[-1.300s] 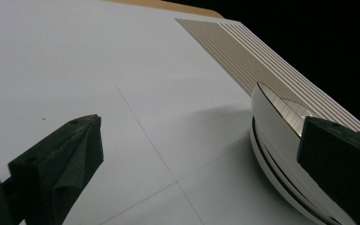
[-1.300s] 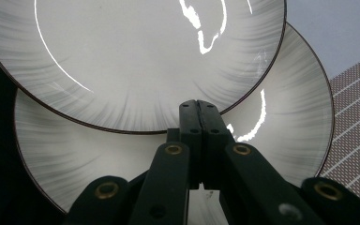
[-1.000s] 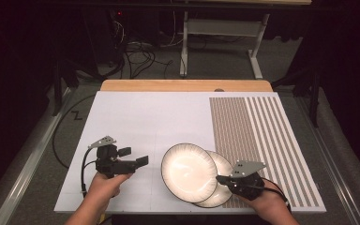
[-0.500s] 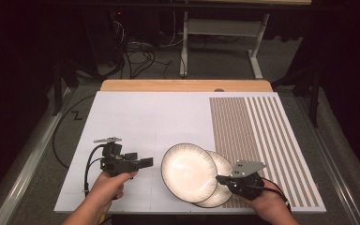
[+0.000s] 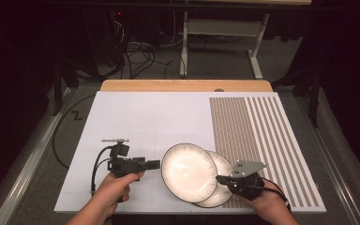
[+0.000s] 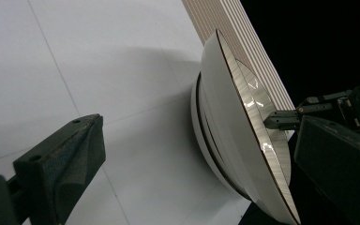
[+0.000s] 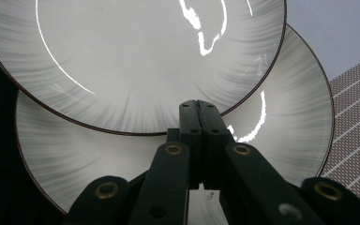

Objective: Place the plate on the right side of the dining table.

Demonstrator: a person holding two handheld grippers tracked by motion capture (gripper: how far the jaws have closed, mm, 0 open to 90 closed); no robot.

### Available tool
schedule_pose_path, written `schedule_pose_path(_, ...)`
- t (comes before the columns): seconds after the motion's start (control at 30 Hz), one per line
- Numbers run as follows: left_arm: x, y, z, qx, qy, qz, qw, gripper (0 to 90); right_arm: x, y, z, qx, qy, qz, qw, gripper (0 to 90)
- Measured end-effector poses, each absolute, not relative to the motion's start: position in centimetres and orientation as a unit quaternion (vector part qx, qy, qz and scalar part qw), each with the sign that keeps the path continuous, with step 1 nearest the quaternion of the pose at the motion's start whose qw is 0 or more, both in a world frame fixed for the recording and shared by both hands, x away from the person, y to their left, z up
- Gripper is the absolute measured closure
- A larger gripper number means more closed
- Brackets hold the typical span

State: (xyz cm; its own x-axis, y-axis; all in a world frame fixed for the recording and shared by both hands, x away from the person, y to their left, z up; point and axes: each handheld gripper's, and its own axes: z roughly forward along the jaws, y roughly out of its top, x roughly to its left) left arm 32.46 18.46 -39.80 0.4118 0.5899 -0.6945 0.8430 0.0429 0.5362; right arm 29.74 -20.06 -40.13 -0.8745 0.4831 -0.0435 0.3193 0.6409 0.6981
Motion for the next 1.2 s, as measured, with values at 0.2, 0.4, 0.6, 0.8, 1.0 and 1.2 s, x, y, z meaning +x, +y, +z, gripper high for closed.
schedule_pose_path(0.2,32.4,17.3,-39.9,0.686,0.527,-0.140,0.482,4.5,29.7,-20.1,-40.1,0.223,0.899,0.361,0.114,90.0)
schedule_pose_path(0.4,32.6,16.3,-40.0,0.691,0.523,-0.158,0.474,7.6,29.7,-20.1,-40.1,0.222,0.899,0.361,0.114,90.0)
schedule_pose_path(0.6,32.7,15.4,-40.1,0.696,0.523,-0.178,0.458,15.5,29.7,-20.1,-40.1,0.222,0.899,0.361,0.114,90.0)
schedule_pose_path(0.8,32.7,14.6,-40.3,0.703,0.521,-0.205,0.439,24.6,29.7,-20.1,-40.1,0.221,0.899,0.361,0.115,90.0)
schedule_pose_path(1.0,32.7,14.2,-40.5,0.706,0.523,-0.222,0.423,40.2,29.7,-20.1,-40.1,0.220,0.899,0.361,0.115,90.0)
schedule_pose_path(1.2,32.7,13.9,-40.8,0.707,0.525,-0.230,0.414,55.2,29.7,-20.0,-40.1,0.219,0.899,0.361,0.116,90.0)
